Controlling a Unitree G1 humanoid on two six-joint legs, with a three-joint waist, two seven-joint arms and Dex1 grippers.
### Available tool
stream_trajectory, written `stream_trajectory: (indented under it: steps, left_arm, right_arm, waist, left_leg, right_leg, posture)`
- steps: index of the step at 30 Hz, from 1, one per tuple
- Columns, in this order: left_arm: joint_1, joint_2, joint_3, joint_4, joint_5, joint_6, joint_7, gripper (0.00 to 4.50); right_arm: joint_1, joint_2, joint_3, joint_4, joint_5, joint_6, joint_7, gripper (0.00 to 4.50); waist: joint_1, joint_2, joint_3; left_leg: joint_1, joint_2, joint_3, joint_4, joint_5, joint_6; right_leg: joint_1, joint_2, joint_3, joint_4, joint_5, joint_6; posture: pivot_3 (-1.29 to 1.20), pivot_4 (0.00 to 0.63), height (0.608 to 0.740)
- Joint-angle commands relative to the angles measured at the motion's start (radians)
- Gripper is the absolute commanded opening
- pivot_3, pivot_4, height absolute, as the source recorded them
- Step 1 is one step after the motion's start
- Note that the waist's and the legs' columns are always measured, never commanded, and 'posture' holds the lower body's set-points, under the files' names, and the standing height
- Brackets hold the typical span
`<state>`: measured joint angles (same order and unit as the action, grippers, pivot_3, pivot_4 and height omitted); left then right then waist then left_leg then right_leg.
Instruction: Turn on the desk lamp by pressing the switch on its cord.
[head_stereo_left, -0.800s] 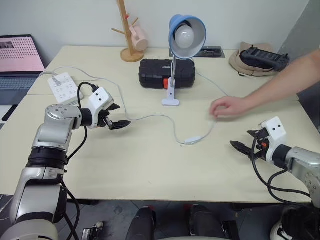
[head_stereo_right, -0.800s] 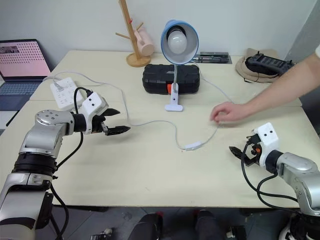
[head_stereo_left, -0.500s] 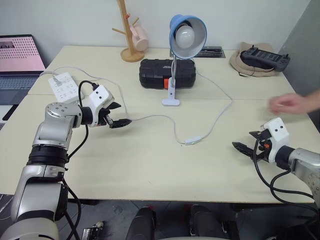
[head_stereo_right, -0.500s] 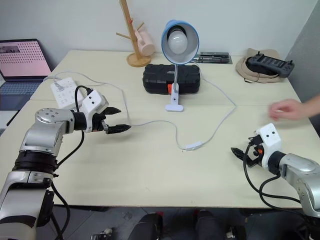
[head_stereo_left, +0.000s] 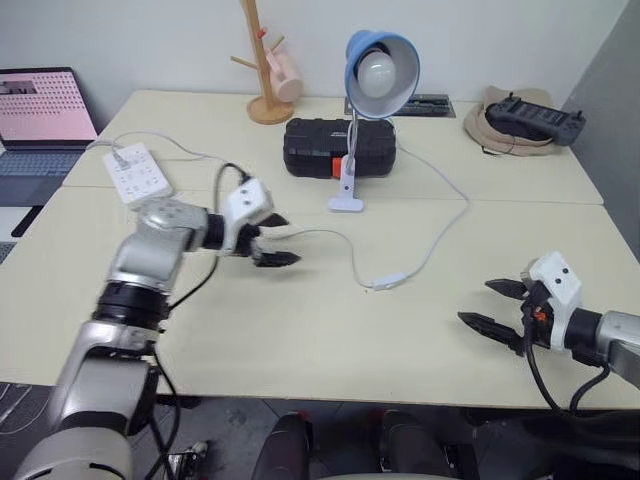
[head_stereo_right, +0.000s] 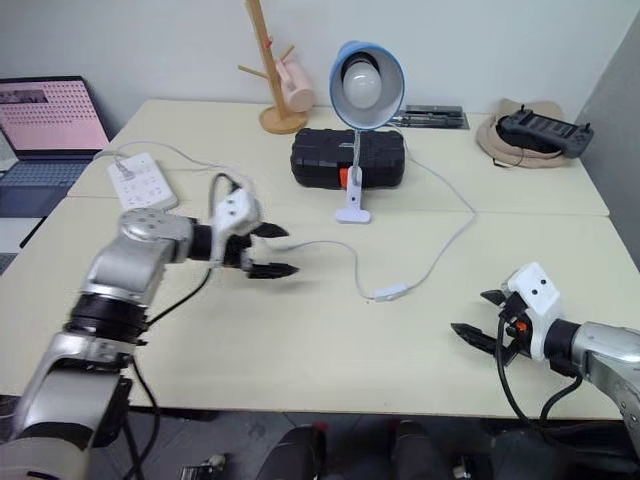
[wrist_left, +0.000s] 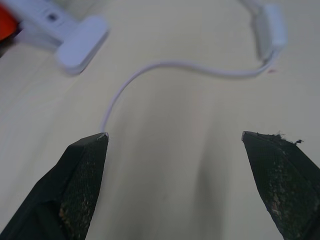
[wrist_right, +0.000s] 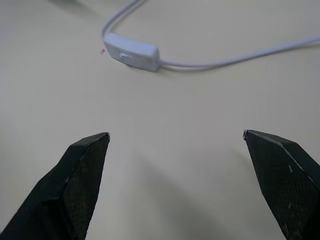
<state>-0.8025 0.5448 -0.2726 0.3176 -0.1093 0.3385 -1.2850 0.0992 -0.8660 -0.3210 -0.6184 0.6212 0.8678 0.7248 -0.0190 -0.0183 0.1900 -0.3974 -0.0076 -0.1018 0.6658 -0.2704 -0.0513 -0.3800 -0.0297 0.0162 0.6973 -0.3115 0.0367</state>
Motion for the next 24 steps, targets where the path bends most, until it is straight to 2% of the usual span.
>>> stream_trajectory:
  steps: [1, 4, 16, 19, 24]
  left_arm:
    - [-0.028, -0.033, -0.037, -0.001, 0.024, -0.045, -0.006, 4.45]
    - [-0.040, -0.099, -0.099, 0.035, 0.045, -0.104, -0.025, 4.45]
    - [-0.111, -0.253, -0.165, 0.273, 0.140, -0.300, -0.003, 4.45]
    - [-0.121, -0.277, -0.163, 0.317, 0.150, -0.323, 0.011, 4.01]
    - [-0.128, -0.288, -0.171, 0.372, 0.186, -0.386, 0.024, 2.80]
  right_arm:
    - [0.015, 0.006, -0.038, -0.050, 0.031, 0.026, -0.025, 4.50]
    - [0.054, 0.019, -0.063, -0.093, 0.054, 0.047, -0.045, 4.50]
    - [0.119, 0.058, -0.119, -0.183, 0.104, 0.095, -0.137, 4.50]
    - [0.125, 0.060, -0.121, -0.187, 0.110, 0.094, -0.147, 4.50]
    - [0.131, 0.057, -0.124, -0.188, 0.117, 0.092, -0.155, 4.50]
  waist:
    - [-0.008, 0.000, 0.000]
    - [-0.013, 0.000, 0.000]
    - [-0.009, 0.000, 0.000]
    - [-0.010, 0.000, 0.000]
    - [-0.010, 0.000, 0.000]
  left_leg:
    - [0.000, 0.000, 0.000, 0.000, 0.000, 0.000]
    - [0.001, 0.000, 0.001, -0.002, 0.000, 0.000]
    - [0.003, -0.001, 0.002, -0.001, 0.000, 0.000]
    - [0.003, -0.001, 0.002, -0.001, 0.000, 0.000]
    - [0.004, -0.001, 0.002, -0.001, 0.000, 0.000]
  right_leg:
    - [0.000, 0.000, 0.000, 0.000, 0.000, 0.000]
    - [-0.001, 0.002, 0.001, 0.001, 0.000, 0.000]
    - [0.001, 0.002, 0.001, 0.000, 0.000, 0.000]
    - [0.001, 0.002, 0.001, 0.000, 0.000, 0.000]
    - [0.002, 0.003, 0.001, 0.000, 0.000, 0.000]
  posture:
    - [0.00, 0.150, 0.740]
    - [0.00, 0.150, 0.740]
    - [0.00, 0.150, 0.740]
    - [0.00, 0.150, 0.740]
    - [0.00, 0.150, 0.740]
